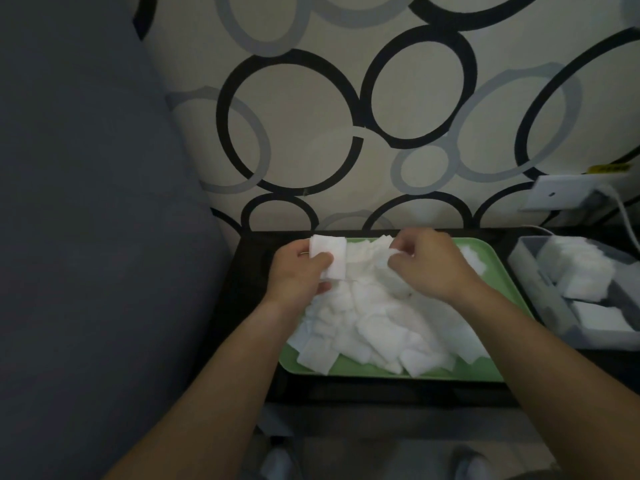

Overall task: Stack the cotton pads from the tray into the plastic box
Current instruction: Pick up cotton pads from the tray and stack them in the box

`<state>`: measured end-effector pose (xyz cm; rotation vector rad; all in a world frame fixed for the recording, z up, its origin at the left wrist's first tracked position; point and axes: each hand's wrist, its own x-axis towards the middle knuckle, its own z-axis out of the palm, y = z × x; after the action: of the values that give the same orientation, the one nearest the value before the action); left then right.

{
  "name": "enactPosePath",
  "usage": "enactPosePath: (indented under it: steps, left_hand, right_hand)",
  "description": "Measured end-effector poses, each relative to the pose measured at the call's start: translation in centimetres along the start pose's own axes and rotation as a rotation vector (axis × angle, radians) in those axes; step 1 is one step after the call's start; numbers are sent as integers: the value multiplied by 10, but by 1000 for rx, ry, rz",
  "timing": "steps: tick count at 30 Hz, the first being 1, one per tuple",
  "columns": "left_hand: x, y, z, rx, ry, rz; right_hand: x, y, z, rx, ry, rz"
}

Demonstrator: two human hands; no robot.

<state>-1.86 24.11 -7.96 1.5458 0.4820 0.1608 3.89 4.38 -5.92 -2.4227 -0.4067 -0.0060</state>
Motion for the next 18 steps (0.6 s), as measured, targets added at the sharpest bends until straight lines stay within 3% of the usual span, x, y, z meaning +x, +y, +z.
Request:
enactPosePath:
  steps: [3, 7, 10, 18]
  left_hand:
    - [-7, 3, 3, 12, -55, 27]
    - [-20, 10, 11, 6, -183, 63]
    - [-27, 15, 19, -12, -268, 60]
    - [-33, 20, 26, 34, -356, 82]
  right_hand:
    - [-7, -6, -14, 250, 69, 18]
    - [-20, -13, -23, 647, -149, 17]
    - [-23, -10, -22, 691, -223, -47]
    - [-18, -6, -22, 649, -69, -42]
